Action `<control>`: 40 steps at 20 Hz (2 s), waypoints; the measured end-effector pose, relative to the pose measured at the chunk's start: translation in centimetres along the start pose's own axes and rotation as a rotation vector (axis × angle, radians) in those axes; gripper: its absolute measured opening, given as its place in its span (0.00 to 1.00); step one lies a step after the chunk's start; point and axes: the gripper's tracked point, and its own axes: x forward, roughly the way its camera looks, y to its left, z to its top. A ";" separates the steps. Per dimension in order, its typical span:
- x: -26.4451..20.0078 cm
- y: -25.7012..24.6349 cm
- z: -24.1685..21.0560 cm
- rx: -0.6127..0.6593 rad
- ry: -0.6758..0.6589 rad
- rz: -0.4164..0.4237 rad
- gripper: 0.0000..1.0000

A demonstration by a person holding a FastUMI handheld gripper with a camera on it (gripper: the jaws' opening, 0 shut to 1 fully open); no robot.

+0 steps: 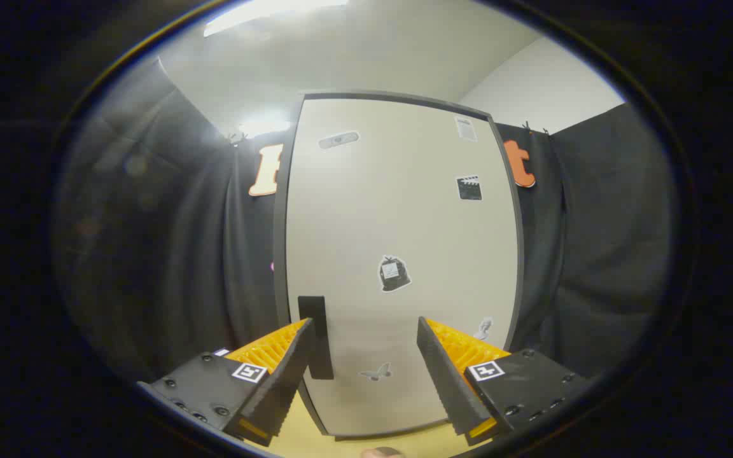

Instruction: Open the shoe cabinet door, grab the shoes and put them into the shoe cabinet, then close the shoe cabinet door.

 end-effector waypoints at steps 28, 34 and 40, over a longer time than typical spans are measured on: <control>5.3 4.5 -4.1 -0.022 0.069 0.064 0.87; 6.3 6.1 -5.5 -0.025 0.102 0.091 0.66; 7.6 6.5 -6.6 -0.014 0.119 0.075 0.43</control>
